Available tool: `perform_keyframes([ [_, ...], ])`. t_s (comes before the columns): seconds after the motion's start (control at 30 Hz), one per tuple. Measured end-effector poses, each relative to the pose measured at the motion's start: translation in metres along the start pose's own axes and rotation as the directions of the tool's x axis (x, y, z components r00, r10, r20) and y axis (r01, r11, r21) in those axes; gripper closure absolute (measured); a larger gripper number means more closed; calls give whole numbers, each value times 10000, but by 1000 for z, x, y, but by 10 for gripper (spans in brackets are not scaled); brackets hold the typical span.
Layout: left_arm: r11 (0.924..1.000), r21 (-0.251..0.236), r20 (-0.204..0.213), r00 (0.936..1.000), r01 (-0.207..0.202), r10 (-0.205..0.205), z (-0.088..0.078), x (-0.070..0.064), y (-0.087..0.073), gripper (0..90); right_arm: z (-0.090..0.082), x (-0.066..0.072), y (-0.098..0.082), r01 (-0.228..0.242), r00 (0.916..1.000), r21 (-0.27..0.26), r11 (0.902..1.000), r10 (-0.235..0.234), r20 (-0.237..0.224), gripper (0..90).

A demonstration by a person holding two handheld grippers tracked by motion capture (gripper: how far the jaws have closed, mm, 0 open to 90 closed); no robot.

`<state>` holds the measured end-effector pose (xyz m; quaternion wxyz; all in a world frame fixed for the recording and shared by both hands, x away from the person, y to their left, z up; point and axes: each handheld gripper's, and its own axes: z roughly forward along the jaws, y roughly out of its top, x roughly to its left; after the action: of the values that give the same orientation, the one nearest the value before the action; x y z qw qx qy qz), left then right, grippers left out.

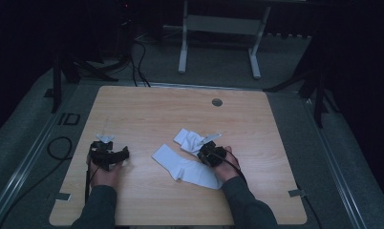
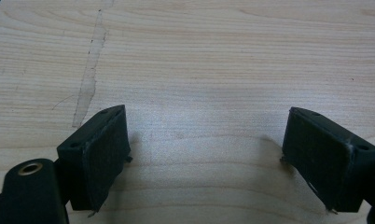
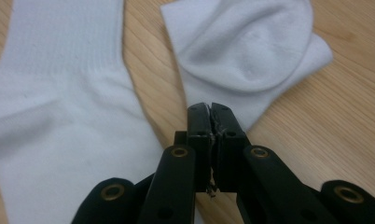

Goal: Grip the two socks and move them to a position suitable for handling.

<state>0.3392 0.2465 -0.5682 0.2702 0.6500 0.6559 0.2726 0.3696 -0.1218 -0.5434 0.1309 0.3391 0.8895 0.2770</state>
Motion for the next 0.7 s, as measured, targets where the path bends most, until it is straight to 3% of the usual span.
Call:
perform_keyframes([
  [0.27,10000,-4,-3,10000,1,-1,0,0,0,146,-12,-16,-18,-423,9991,19,9991,423,11,868],
  [0.53,10000,-2,-4,10000,1,-1,0,0,0,146,-27,-31,-35,-383,9992,322,9987,380,85,854],
  [0.7,10000,-1,0,10000,2,-2,0,0,0,145,-32,-36,-38,-316,9993,571,9979,303,238,767],
])
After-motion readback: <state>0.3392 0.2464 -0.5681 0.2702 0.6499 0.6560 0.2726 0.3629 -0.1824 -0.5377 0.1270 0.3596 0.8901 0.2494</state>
